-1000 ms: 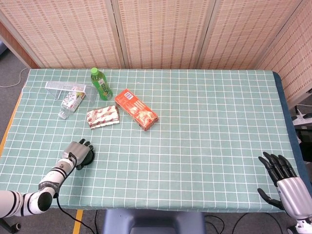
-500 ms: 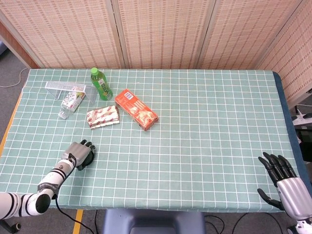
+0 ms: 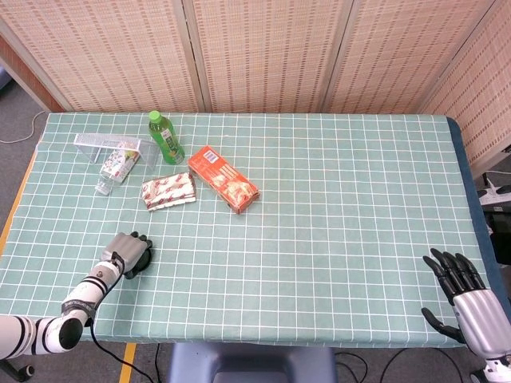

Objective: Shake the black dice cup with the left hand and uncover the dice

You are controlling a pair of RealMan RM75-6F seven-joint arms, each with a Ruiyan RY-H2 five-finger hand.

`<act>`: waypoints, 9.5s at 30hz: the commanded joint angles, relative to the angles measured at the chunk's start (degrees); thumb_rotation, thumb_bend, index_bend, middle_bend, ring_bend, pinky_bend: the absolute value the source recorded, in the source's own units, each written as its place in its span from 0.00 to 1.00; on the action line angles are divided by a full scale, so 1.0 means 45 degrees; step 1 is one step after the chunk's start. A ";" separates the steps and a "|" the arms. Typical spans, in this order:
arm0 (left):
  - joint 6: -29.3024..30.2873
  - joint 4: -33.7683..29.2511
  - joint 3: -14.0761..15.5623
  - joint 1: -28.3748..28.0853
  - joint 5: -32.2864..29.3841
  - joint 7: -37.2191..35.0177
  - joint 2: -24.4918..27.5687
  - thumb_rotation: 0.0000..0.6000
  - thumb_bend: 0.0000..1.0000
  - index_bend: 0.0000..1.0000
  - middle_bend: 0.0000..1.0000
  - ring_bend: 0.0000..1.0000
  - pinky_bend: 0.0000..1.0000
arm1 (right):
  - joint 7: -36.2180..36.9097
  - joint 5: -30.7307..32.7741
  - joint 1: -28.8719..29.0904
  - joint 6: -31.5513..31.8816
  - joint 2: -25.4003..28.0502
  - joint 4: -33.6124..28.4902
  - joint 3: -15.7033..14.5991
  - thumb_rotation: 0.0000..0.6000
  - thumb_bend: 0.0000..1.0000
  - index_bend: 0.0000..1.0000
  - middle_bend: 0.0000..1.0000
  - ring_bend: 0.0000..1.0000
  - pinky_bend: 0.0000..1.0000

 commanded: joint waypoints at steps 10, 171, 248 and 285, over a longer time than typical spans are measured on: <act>0.0079 0.0216 -0.0108 0.0431 0.0597 -0.0233 -0.0065 1.00 0.37 0.37 0.33 0.36 0.73 | 0.0027 -0.0046 -0.0019 0.0058 0.0015 0.0001 -0.0012 1.00 0.20 0.00 0.00 0.00 0.00; 0.0926 0.1795 -0.2801 0.3885 0.5419 -0.1096 -0.1886 1.00 0.48 0.00 0.10 0.06 0.25 | 0.0910 -0.0209 -0.0001 0.0364 0.0340 0.0072 -0.0063 1.00 0.20 0.00 0.00 0.00 0.00; 0.1521 0.1849 -0.2757 0.3965 0.7285 -0.0562 -0.1320 1.00 0.40 0.41 0.39 0.35 0.46 | 0.0921 -0.0376 0.0075 0.0229 0.0248 0.0092 -0.0143 1.00 0.20 0.00 0.00 0.00 0.00; 0.0758 0.3363 -0.3227 0.4279 0.5624 -0.1449 -0.0740 1.00 0.40 0.41 0.39 0.39 0.42 | 0.0921 -0.0414 0.0063 0.0254 0.0266 0.0077 -0.0166 1.00 0.20 0.00 0.00 0.00 0.00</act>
